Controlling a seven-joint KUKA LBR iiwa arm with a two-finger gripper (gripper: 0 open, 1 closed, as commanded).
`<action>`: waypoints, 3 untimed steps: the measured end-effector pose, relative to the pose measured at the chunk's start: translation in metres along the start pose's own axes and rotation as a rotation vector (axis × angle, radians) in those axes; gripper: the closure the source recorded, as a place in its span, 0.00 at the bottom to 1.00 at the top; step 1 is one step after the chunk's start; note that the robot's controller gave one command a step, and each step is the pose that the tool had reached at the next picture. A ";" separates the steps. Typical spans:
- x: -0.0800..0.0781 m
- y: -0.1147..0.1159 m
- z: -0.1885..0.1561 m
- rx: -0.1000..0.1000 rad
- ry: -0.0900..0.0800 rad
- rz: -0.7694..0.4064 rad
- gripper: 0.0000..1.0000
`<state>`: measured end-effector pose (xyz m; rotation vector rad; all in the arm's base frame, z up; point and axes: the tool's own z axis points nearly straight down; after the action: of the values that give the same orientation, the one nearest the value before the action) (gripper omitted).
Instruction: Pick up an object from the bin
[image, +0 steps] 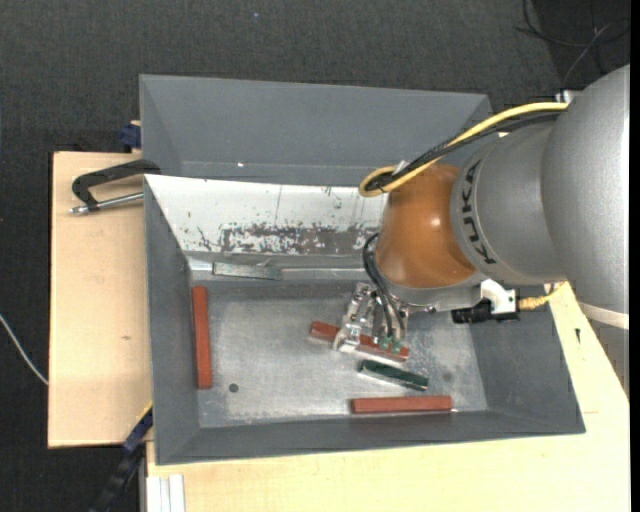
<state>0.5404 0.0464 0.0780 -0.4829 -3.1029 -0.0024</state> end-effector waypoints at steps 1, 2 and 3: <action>0.000 0.000 0.000 0.000 0.000 0.000 1.00; 0.002 0.000 -0.005 0.001 0.001 -0.001 1.00; 0.003 -0.001 -0.025 0.002 0.004 0.000 1.00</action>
Offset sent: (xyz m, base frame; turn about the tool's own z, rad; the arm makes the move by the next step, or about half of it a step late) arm -0.0001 0.0000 0.0665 0.0000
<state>0.5372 0.0467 0.1030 -0.4824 -3.0989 -0.0001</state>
